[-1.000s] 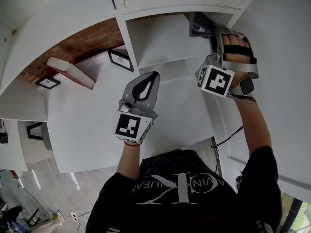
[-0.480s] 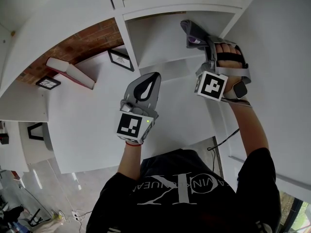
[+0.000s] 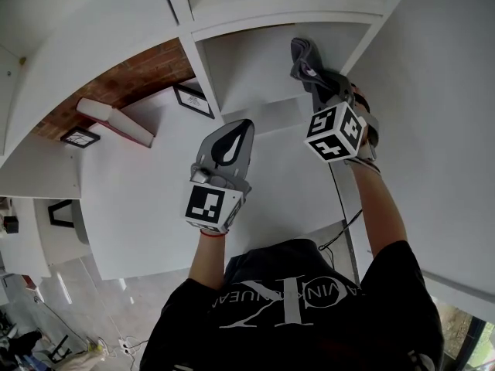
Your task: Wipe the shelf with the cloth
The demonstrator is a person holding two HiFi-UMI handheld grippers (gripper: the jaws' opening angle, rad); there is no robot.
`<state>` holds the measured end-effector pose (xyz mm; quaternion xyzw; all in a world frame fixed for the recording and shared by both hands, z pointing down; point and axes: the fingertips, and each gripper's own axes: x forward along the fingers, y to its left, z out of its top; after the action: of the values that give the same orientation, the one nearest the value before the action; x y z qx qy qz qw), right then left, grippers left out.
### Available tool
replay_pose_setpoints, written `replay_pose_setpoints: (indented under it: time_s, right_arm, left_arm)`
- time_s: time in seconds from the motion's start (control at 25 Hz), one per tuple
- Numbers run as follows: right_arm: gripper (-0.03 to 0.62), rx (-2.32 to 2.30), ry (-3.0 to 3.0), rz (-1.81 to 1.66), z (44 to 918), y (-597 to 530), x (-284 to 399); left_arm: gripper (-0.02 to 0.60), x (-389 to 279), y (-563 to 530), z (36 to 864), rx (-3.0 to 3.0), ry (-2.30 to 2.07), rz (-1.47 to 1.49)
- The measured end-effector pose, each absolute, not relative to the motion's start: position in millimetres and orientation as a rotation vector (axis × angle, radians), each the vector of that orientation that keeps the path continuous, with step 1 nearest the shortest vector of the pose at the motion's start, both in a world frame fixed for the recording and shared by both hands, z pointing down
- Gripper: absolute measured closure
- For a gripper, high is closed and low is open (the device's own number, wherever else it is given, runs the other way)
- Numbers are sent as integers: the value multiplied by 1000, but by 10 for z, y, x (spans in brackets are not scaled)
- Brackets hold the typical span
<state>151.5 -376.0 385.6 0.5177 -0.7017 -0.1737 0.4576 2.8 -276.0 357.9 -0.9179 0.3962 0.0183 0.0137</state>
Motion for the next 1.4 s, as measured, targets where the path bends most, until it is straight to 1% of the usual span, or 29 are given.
replay_pose_setpoints:
  time_s: [0.16,0.4,0.8,1.4]
  right_arm:
    - [543,1333,-1842,-281,3881,-3714,1567]
    - [543,1344,-1829,-256,3911,-3718,1511]
    - [545,1272,-2012,-199,3951,-3632,770]
    - [545,1093,-2195,-180,3954,-3543,-78]
  left_arm:
    - [571,7,-2775,3575,-2849,1237,37]
    - [571,-1,-2754,3573,-2856,1251,47]
    - [571,-176,-2729,3579,-2817,1321,29]
    - [571,-478,-2675,3548,-2741,1461,28]
